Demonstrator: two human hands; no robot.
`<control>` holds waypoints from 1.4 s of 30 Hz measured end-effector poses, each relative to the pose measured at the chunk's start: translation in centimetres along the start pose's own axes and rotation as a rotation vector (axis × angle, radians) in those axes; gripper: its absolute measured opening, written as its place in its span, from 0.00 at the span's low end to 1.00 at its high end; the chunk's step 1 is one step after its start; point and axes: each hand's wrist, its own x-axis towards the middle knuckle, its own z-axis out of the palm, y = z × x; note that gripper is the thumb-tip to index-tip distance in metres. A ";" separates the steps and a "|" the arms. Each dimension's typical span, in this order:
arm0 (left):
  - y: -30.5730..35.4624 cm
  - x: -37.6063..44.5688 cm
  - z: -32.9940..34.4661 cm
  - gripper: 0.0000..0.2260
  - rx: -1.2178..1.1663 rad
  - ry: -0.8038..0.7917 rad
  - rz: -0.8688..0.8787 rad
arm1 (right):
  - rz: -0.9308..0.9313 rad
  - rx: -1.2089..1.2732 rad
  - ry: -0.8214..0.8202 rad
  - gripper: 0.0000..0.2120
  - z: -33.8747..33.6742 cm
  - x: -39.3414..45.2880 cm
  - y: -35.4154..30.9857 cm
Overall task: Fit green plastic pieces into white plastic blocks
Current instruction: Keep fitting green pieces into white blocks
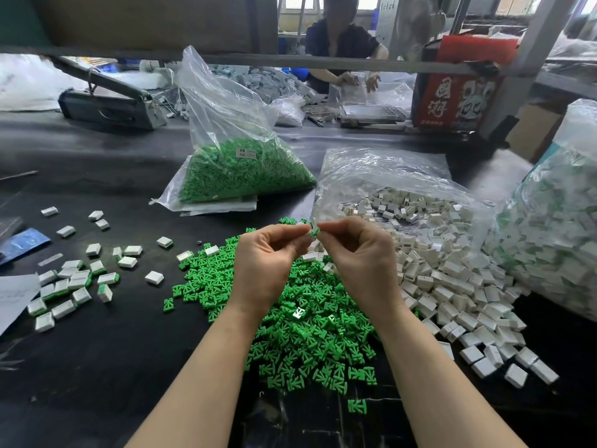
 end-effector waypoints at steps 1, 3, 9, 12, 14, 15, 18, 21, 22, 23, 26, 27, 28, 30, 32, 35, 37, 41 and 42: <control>0.0 0.0 0.0 0.07 0.006 -0.007 0.008 | -0.014 -0.024 -0.001 0.06 -0.1 0.0 0.0; 0.0 -0.1 0.0 0.08 0.009 -0.023 0.024 | -0.026 -0.042 -0.005 0.06 -0.2 0.0 0.1; 0.2 -0.3 -0.4 0.07 0.070 -0.041 0.110 | -0.048 -0.039 -0.002 0.06 -0.3 -0.1 0.1; 0.2 -0.3 -0.5 0.07 0.129 -0.040 0.164 | -0.069 -0.074 0.009 0.06 -0.2 -0.1 0.1; 0.1 -0.2 -0.5 0.07 0.160 -0.040 0.189 | -0.088 -0.110 0.016 0.06 -0.1 -0.1 0.2; 0.0 -0.2 -0.5 0.07 0.163 -0.042 0.196 | -0.102 -0.127 0.018 0.06 -0.1 -0.1 0.2; 0.0 -0.1 -0.6 0.08 0.151 -0.050 0.205 | -0.129 -0.151 0.013 0.05 -0.2 -0.1 0.0; -0.1 0.0 -0.9 0.09 0.140 -0.076 0.208 | -0.124 -0.137 -0.003 0.05 -0.3 -0.2 -0.1; -0.1 0.0 -1.0 0.09 0.140 -0.085 0.209 | -0.118 -0.128 -0.012 0.05 -0.4 -0.2 -0.1; -0.2 0.0 -1.1 0.09 0.142 -0.092 0.213 | -0.114 -0.121 -0.020 0.05 -0.4 -0.2 -0.1; -0.2 0.1 -1.3 0.09 0.149 -0.108 0.226 | -0.113 -0.106 -0.036 0.05 -0.4 -0.1 -0.2; -0.2 0.1 -1.3 0.09 0.140 -0.111 0.227 | -0.114 -0.105 -0.040 0.05 -0.4 -0.1 -0.2; -0.2 0.1 -1.3 0.09 0.122 -0.114 0.225 | -0.103 -0.089 -0.042 0.05 -0.3 -0.2 -0.1; -0.1 0.1 -1.3 0.09 0.067 -0.117 0.207 | -0.033 0.007 -0.038 0.06 -0.3 -0.1 0.0; 0.0 0.1 -1.1 0.08 0.020 -0.126 0.175 | 0.047 0.044 -0.046 0.07 -0.2 0.0 0.1; 0.1 0.1 -0.7 0.06 0.022 -0.158 0.113 | 0.039 -0.181 -0.112 0.03 -0.1 0.0 0.4; -0.1 0.0 -0.6 0.05 0.060 -0.194 0.091 | 0.027 -0.268 -0.123 0.08 0.0 0.0 0.4; -0.3 -0.1 -0.5 0.05 0.131 -0.261 0.022 | 0.036 -0.174 -0.105 0.11 -0.1 0.0 0.0; -0.3 -0.1 -0.5 0.07 0.178 -0.305 0.021 | 0.033 -0.173 -0.105 0.11 0.0 0.0 -0.2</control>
